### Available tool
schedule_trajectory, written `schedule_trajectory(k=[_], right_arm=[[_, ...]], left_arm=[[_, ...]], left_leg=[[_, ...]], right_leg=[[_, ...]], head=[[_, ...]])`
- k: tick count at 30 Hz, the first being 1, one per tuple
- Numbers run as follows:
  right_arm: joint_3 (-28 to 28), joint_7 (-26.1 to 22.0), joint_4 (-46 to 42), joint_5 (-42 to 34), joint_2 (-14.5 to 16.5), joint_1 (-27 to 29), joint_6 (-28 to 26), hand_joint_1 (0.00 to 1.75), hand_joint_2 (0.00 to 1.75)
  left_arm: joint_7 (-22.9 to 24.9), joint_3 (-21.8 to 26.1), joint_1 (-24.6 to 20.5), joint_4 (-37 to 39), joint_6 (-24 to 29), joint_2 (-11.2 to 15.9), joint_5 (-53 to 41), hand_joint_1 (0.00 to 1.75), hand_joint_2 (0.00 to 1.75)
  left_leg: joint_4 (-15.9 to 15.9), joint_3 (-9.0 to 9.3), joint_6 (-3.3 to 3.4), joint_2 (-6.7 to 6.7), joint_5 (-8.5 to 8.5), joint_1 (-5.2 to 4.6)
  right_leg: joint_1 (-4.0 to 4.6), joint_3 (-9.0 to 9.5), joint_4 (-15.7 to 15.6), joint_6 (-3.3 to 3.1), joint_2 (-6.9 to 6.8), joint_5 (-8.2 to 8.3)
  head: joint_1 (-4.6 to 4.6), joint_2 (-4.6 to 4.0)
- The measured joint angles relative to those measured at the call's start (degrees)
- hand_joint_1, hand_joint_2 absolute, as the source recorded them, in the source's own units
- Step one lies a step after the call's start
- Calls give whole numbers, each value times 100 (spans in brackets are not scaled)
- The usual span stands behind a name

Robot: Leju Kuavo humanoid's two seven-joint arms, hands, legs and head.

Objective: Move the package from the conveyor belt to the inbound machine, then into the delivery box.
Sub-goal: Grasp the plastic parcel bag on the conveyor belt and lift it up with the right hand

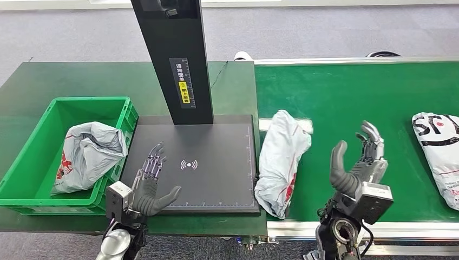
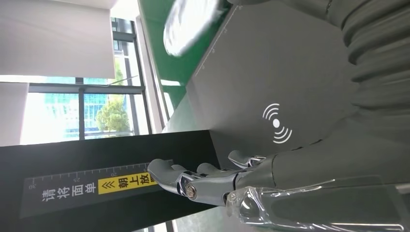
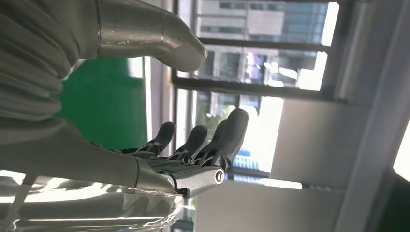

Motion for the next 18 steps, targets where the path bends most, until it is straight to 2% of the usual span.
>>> schedule_trajectory(k=[6,7,9,10,11,15,18], right_arm=[[27,-37,-539,-137,33,91,-159,175,175],[43,-36,-567,-135,33,98,-152,141,175],[84,120,-600,10,26,104,-81,54,175],[123,388,-571,236,2,91,23,10,175],[185,814,-486,576,-41,60,190,0,175],[488,3052,311,2235,-234,-116,1034,0,175],[543,3991,871,2980,-294,-158,1179,0,175]], left_arm=[[-8,-2,-10,0,28,1,12,0,175],[-9,-2,-10,0,33,1,13,0,175],[-9,-2,-8,0,40,3,17,0,175],[-10,-2,-2,-2,44,6,18,0,175],[-10,-2,10,-8,46,10,19,0,175],[-6,0,72,-40,-2,25,-31,0,175],[50,1,103,-43,-25,24,-99,0,175]], left_leg=[[-1,0,0,1,0,0],[-1,0,0,0,0,0],[-2,-2,0,1,0,0],[-2,-2,0,2,0,0],[-3,-2,0,5,0,0],[-1,-1,2,-11,3,0],[0,-10,3,-47,9,0]], right_leg=[[1,0,0,0,1,0],[1,0,0,0,0,0],[1,1,0,0,0,0],[1,2,0,0,1,0],[1,2,0,0,3,0],[1,4,0,1,-15,-1],[0,6,0,5,-44,-4]], head=[[0,0],[0,0],[0,0],[0,0],[0,0],[-1,0],[1,0]])
